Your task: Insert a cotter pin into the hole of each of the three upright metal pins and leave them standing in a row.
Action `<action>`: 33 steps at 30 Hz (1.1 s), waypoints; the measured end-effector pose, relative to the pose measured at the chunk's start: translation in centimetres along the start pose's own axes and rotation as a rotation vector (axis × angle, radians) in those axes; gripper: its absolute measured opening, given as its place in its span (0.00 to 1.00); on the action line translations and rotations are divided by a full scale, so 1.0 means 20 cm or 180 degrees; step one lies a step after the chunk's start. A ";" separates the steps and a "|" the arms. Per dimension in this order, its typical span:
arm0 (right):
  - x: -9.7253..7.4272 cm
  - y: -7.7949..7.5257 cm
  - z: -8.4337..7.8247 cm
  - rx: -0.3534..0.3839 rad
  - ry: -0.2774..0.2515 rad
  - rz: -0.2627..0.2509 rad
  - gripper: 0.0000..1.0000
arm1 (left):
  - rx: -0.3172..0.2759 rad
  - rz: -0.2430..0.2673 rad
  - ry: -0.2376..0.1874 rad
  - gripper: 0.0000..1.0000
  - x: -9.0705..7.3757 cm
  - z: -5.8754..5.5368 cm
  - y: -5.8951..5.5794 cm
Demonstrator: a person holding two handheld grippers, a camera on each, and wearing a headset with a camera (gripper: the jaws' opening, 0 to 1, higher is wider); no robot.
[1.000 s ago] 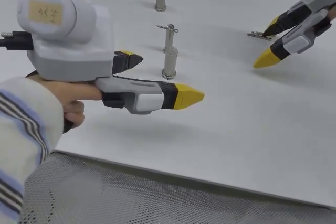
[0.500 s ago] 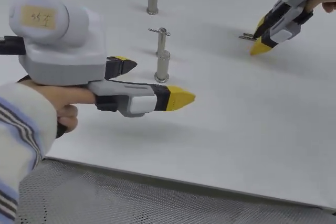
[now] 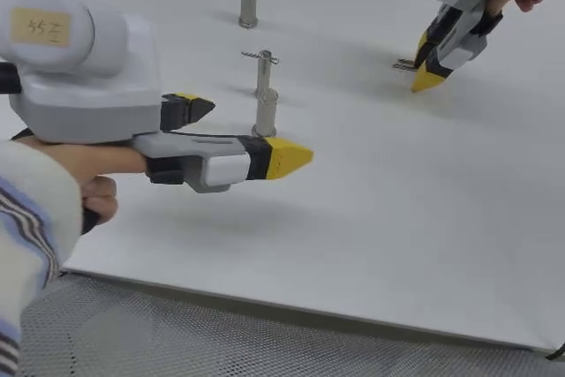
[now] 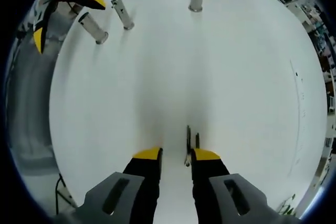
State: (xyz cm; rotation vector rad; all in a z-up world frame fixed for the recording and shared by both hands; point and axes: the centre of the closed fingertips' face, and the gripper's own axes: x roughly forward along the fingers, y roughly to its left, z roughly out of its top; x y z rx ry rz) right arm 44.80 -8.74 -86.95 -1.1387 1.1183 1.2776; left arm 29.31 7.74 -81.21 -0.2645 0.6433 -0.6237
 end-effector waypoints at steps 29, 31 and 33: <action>0.01 0.00 0.03 -0.0292 0.0181 -0.0276 0.02 | 0.0070 0.0072 -0.0085 0.82 -0.03 0.03 0.02; 0.01 0.00 0.03 -0.0282 0.0164 -0.0300 0.02 | 0.0085 0.0074 -0.0044 0.83 -0.04 0.03 0.02; 0.01 -0.02 0.03 -0.0240 0.0108 -0.0344 0.02 | 0.0092 0.0069 0.0024 0.83 -0.05 0.02 0.01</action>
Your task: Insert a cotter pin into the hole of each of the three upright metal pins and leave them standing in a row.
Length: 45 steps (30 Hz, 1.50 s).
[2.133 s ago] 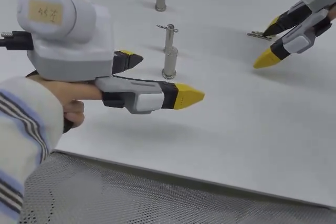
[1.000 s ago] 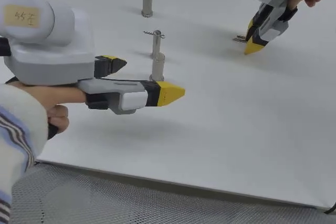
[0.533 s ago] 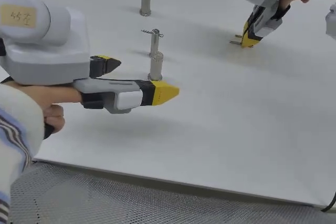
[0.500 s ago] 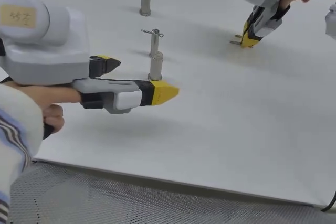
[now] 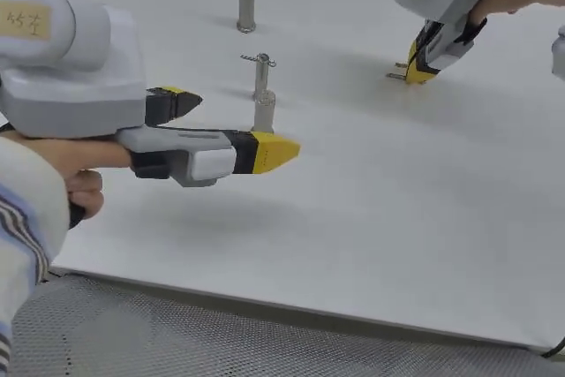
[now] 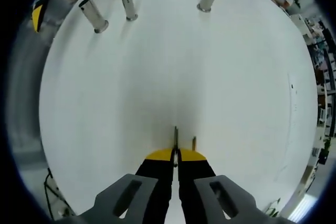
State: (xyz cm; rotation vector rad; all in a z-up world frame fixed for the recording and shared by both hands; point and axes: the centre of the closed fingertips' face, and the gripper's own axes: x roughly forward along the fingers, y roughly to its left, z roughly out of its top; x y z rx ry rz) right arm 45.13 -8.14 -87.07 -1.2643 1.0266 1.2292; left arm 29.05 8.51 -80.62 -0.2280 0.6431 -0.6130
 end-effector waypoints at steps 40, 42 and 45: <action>-0.39 0.39 0.20 -0.0435 -0.1064 -0.0509 0.02 | 0.0146 -0.0341 0.0003 0.64 0.00 0.11 -0.18; -0.40 0.43 0.24 -0.0430 -0.1147 -0.0511 0.02 | 0.0131 -0.0358 -0.0009 0.62 0.00 0.12 -0.18; -0.40 0.47 0.29 -0.0451 -0.1266 -0.0551 0.02 | 0.0091 -0.0398 -0.0008 0.59 0.01 0.12 -0.20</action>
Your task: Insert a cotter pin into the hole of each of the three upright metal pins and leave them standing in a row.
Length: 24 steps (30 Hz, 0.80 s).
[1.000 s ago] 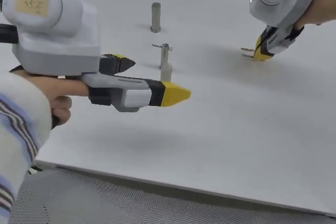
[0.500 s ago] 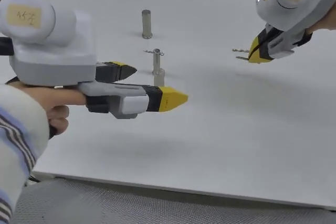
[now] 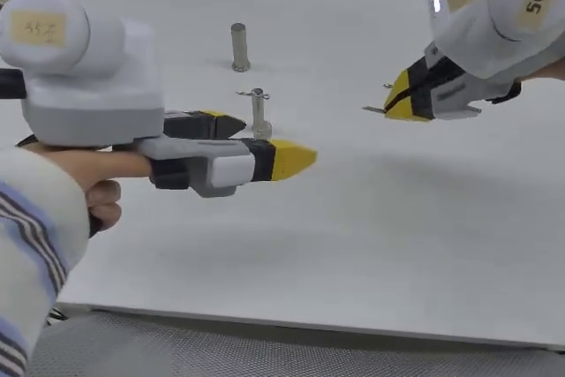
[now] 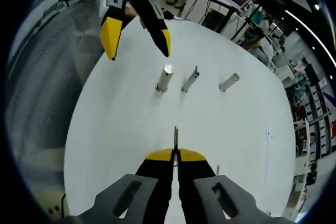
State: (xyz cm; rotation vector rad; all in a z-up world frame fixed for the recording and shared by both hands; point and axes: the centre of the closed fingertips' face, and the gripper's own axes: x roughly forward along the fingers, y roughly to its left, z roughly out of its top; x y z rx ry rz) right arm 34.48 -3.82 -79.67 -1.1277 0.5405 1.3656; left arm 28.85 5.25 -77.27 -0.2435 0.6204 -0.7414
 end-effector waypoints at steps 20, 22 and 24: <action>-0.01 0.19 0.25 -0.0104 -0.0580 -0.0108 0.02 | -0.0627 -0.0373 -0.0083 0.23 0.07 0.01 -0.11; -0.01 0.20 0.27 -0.0134 -0.0615 -0.0109 0.02 | -0.0661 -0.0401 -0.0062 0.21 0.08 0.00 -0.12; -0.02 0.21 0.28 -0.0153 -0.0645 -0.0102 0.02 | -0.0669 -0.0410 -0.0062 0.20 0.08 0.00 -0.13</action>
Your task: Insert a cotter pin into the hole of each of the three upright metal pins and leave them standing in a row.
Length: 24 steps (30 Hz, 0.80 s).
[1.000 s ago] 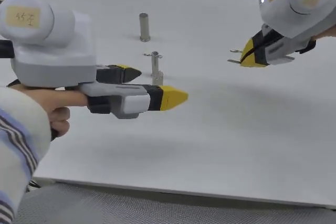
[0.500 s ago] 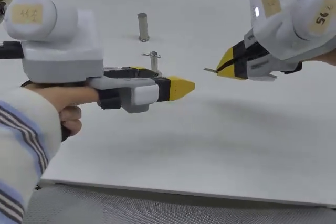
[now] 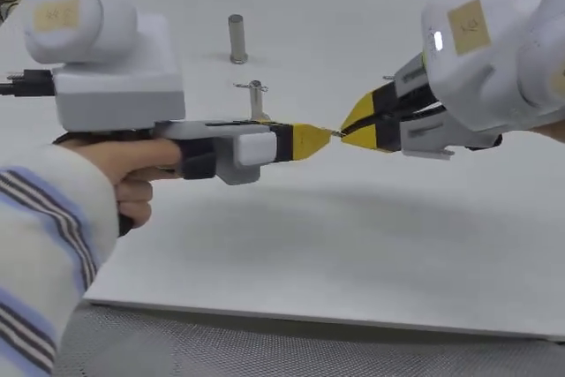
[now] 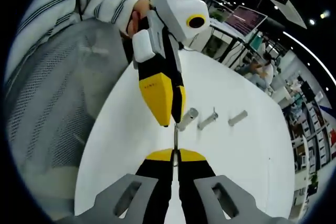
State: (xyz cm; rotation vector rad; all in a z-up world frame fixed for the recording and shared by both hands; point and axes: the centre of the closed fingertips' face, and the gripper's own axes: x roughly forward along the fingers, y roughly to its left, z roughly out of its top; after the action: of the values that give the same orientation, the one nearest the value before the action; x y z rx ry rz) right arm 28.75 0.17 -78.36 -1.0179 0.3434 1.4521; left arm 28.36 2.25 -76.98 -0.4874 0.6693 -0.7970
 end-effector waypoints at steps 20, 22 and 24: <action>0.01 0.02 0.07 -0.0038 -0.0136 -0.0035 0.02 | -0.0301 -0.0102 0.0027 0.03 0.03 -0.03 -0.04; 0.00 0.02 0.07 -0.0050 -0.0129 -0.0034 0.02 | -0.0342 -0.0110 0.0027 0.03 0.03 -0.03 -0.04; 0.00 0.02 0.08 -0.0060 -0.0126 -0.0033 0.02 | -0.0362 -0.0114 0.0027 0.03 0.03 -0.03 -0.04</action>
State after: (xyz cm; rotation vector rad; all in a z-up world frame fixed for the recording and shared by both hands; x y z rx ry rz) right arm 27.83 1.26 -77.72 -1.0035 0.2959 1.4665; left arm 27.81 1.14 -77.08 -0.6011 0.7180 -0.7979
